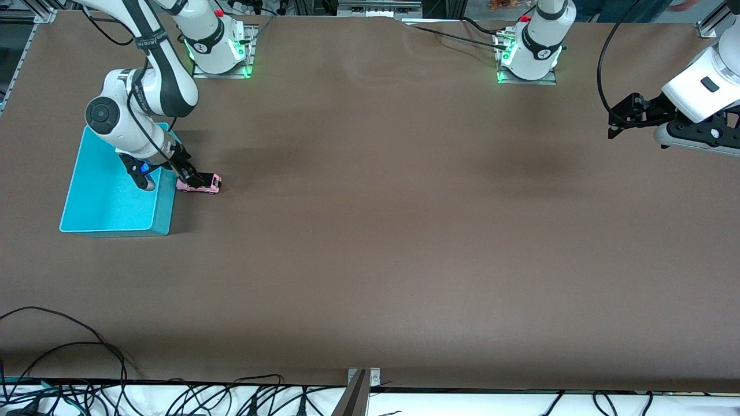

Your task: Wind and store pink jeep toy

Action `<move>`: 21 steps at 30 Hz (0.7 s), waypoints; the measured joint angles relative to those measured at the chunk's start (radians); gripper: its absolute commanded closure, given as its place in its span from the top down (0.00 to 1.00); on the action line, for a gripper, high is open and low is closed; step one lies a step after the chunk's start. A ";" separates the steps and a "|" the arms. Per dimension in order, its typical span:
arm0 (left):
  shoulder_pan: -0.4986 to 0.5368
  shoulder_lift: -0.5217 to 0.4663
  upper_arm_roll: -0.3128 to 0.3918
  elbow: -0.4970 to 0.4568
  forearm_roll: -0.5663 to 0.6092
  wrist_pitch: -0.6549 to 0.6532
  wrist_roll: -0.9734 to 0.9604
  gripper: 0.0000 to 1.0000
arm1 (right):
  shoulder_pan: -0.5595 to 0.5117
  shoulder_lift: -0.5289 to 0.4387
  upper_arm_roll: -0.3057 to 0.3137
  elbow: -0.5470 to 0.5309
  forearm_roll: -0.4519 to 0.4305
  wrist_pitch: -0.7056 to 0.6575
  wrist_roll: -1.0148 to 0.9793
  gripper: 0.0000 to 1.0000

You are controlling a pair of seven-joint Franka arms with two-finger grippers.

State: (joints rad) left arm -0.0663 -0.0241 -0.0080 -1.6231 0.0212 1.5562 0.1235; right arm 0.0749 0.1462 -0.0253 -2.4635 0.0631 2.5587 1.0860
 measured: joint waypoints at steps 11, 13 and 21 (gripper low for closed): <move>0.000 0.000 0.000 0.000 0.000 0.000 0.000 1.00 | 0.000 0.044 0.000 0.000 0.000 0.051 0.136 1.00; 0.000 0.000 0.000 0.000 0.000 0.000 0.000 1.00 | 0.000 0.054 0.000 -0.001 0.000 0.062 0.147 1.00; 0.002 0.000 0.000 0.000 0.000 0.000 0.000 1.00 | 0.000 0.091 0.001 -0.001 0.000 0.100 0.162 1.00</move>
State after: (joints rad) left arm -0.0638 -0.0241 -0.0080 -1.6231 0.0212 1.5562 0.1235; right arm 0.0750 0.2376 -0.0248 -2.4646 0.0631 2.6589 1.2478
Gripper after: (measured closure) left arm 0.000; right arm 0.000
